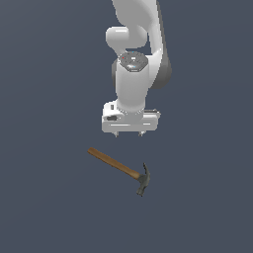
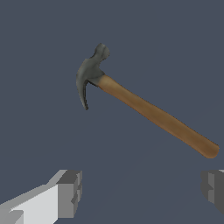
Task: Pick up the object and move it to a goal position.
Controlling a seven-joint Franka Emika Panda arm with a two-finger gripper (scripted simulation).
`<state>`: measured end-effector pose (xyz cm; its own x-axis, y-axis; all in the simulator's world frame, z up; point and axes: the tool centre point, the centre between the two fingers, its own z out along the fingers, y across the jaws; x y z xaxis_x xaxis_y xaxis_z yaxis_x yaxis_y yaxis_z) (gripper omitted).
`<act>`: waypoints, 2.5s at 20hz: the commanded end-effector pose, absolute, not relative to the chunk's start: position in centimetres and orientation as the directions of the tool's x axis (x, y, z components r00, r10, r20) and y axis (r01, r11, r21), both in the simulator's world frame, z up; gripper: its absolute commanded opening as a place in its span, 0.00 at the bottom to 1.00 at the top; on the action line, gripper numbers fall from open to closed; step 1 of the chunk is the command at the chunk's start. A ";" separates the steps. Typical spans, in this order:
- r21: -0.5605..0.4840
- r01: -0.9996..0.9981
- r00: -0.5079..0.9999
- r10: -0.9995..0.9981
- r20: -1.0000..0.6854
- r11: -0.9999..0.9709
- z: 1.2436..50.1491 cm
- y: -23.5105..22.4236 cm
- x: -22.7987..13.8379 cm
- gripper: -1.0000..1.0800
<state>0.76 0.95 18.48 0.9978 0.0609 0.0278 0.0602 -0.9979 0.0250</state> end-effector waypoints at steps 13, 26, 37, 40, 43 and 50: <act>0.024 0.134 0.991 0.134 0.024 -0.991 17.7 1.2 1.1 0.96; 0.027 0.396 0.918 0.396 0.006 -0.918 14.1 -0.3 2.8 0.96; 0.015 0.634 0.773 0.634 -0.004 -0.773 10.1 -1.8 4.2 0.96; 0.011 0.685 0.729 0.685 -0.004 -0.729 9.1 -2.2 4.5 0.96; 0.007 0.724 0.689 0.724 -0.004 -0.689 8.3 -2.5 4.7 0.96; 0.001 0.780 0.625 0.780 -0.001 -0.625 7.0 -3.0 5.0 0.96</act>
